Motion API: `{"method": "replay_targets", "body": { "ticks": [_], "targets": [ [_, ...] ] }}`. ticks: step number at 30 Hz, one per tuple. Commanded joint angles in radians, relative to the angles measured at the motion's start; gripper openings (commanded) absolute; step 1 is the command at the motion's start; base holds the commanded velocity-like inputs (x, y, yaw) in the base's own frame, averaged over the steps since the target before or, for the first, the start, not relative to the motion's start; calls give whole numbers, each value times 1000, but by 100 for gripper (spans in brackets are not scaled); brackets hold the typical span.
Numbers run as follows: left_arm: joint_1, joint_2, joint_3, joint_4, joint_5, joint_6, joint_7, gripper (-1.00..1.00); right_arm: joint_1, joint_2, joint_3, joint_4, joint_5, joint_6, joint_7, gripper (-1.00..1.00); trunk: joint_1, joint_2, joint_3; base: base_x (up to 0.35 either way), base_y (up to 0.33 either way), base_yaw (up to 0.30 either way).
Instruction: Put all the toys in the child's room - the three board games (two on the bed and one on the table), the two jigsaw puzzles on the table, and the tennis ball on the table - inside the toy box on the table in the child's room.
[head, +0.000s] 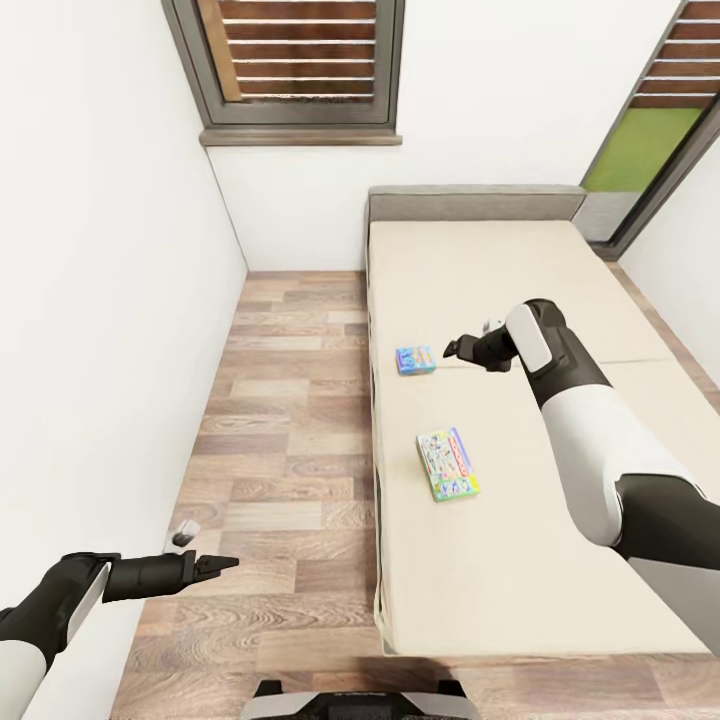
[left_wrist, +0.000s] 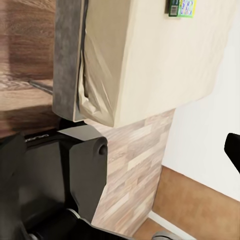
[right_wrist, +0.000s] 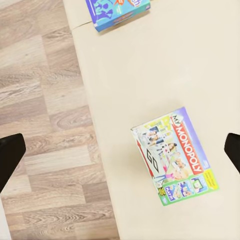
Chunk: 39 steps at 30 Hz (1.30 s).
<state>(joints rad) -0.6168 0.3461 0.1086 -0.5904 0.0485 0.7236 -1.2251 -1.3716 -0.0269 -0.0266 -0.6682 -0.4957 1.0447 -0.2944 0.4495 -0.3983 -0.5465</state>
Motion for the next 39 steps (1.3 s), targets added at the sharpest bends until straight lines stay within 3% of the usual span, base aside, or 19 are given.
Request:
{"method": "replay_targets", "body": {
  "ticks": [1, 39],
  "targets": [
    [0, 0, 0, 0, 3, 10, -2, 100, -2, 0, -1, 0, -10, 2, -9, 100, 0, -2, -3, 0, 0, 0],
    [0, 1, 1, 0, 4, 10, -2, 100, -9, 2, -1, 2, -11, 2, -9, 100, 0, -2, -66, 0, 0, 0]
  ]
}}
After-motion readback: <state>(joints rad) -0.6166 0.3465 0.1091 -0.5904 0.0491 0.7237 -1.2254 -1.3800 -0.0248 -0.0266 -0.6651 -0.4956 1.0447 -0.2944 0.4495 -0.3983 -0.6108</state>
